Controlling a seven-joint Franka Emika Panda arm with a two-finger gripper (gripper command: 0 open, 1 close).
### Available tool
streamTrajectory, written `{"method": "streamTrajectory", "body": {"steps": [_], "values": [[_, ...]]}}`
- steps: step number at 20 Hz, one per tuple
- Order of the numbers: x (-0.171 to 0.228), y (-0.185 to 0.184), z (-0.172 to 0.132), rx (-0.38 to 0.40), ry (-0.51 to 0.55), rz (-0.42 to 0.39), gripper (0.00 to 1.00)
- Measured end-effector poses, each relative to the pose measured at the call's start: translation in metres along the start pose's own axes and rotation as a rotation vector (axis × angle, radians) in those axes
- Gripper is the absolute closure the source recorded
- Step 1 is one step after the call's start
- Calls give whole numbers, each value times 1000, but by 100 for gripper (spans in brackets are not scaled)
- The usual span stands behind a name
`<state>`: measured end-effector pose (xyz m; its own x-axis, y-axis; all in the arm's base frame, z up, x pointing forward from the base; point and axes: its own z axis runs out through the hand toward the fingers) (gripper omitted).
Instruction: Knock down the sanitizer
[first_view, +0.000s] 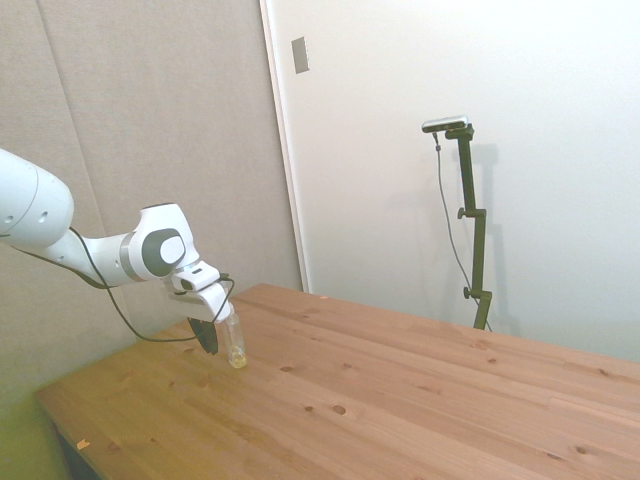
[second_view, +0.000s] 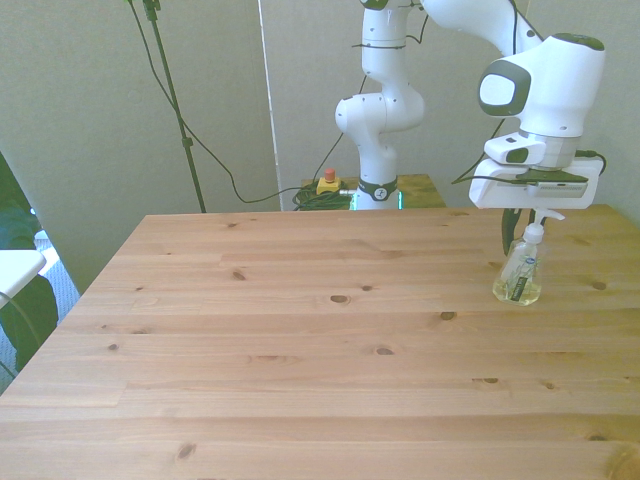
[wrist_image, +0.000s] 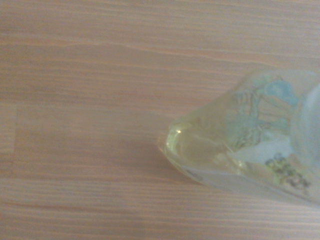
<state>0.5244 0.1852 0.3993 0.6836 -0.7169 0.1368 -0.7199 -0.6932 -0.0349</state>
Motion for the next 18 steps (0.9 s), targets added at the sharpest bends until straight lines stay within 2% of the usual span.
{"method": "streamTrajectory", "body": {"steps": [8, 18], "values": [[16, -23, 0, 16, 20, 29, 100], [88, -35, -12, 53, 56, 135, 100]]}}
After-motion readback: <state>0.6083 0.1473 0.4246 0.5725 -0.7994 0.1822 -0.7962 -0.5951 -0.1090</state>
